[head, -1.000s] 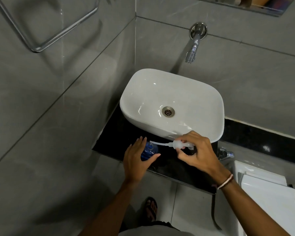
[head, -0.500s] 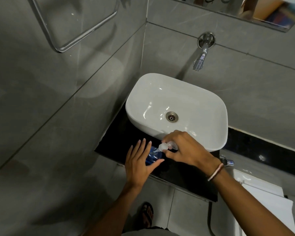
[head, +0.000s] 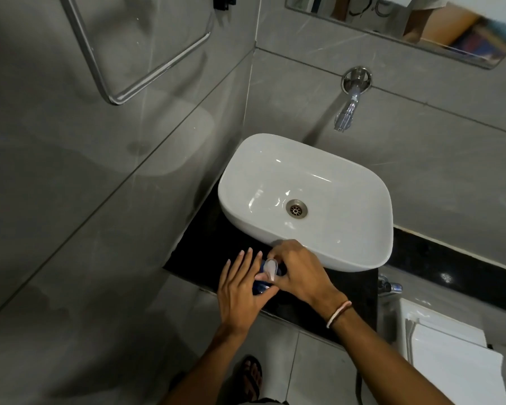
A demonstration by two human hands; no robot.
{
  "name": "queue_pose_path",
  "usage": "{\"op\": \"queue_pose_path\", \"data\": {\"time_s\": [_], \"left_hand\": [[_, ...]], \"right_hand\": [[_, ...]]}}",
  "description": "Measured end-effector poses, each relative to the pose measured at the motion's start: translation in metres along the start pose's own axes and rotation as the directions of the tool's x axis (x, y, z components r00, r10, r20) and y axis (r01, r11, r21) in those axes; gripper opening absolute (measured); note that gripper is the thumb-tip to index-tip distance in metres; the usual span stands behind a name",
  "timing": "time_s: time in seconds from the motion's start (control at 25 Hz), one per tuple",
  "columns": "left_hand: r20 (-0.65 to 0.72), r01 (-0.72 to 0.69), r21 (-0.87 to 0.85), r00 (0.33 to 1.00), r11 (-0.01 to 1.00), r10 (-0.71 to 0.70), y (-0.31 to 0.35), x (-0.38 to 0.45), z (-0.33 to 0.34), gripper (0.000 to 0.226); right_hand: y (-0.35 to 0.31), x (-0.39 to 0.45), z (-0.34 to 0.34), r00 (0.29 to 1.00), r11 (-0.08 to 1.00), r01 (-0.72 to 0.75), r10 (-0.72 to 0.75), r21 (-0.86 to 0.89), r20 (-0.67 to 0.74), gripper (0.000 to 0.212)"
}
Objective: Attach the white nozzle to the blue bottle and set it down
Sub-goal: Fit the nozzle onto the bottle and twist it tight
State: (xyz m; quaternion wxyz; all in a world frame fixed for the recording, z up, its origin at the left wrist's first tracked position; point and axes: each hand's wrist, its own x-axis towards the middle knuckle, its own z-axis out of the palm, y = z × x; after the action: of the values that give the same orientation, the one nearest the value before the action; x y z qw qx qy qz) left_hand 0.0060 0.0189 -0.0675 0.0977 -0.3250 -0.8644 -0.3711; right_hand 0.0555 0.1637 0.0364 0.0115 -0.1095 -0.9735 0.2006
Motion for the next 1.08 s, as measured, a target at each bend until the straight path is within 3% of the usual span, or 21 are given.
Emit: {"op": "queue_pose_path", "data": {"time_s": [0.12, 0.24, 0.36, 0.48, 0.68, 0.84, 0.96, 1.08], "left_hand": [[0.018, 0.003, 0.013, 1.0, 1.0, -0.003, -0.001, 0.0, 0.0, 0.074], [0.018, 0.003, 0.005, 1.0, 1.0, -0.003, -0.002, -0.001, 0.0, 0.075], [0.025, 0.003, 0.004, 1.0, 1.0, -0.003, -0.003, -0.001, 0.001, 0.074], [0.038, -0.006, 0.01, 0.999, 1.0, 0.006, -0.004, -0.001, 0.001, 0.066], [0.03, -0.007, -0.004, 1.0, 1.0, 0.007, -0.002, -0.001, -0.001, 0.071], [0.034, -0.013, 0.005, 0.999, 1.0, 0.013, -0.002, 0.001, -0.002, 0.07], [0.039, -0.01, 0.017, 0.999, 1.0, 0.01, -0.002, 0.0, -0.003, 0.073], [0.046, -0.016, 0.019, 0.999, 1.0, 0.016, -0.003, 0.001, -0.004, 0.07]], "right_hand": [[0.013, -0.013, 0.005, 0.999, 0.936, -0.025, 0.008, 0.35, 0.05, 0.047], [0.018, -0.021, 0.016, 0.994, 0.879, -0.086, 0.108, 0.468, -0.022, 0.031], [0.017, -0.021, 0.022, 0.972, 0.85, -0.122, 0.208, 0.513, -0.113, 0.027], [0.015, -0.028, 0.025, 0.975, 0.808, -0.075, 0.182, 0.584, -0.125, 0.057], [0.015, -0.029, 0.028, 0.961, 0.78, -0.094, 0.232, 0.618, -0.147, 0.028], [0.014, -0.031, 0.027, 0.972, 0.772, -0.077, 0.2, 0.631, -0.126, 0.047], [0.013, -0.028, 0.031, 0.961, 0.78, -0.075, 0.223, 0.621, -0.164, 0.028], [0.014, -0.028, 0.03, 0.963, 0.774, -0.068, 0.216, 0.63, -0.161, 0.039]]}}
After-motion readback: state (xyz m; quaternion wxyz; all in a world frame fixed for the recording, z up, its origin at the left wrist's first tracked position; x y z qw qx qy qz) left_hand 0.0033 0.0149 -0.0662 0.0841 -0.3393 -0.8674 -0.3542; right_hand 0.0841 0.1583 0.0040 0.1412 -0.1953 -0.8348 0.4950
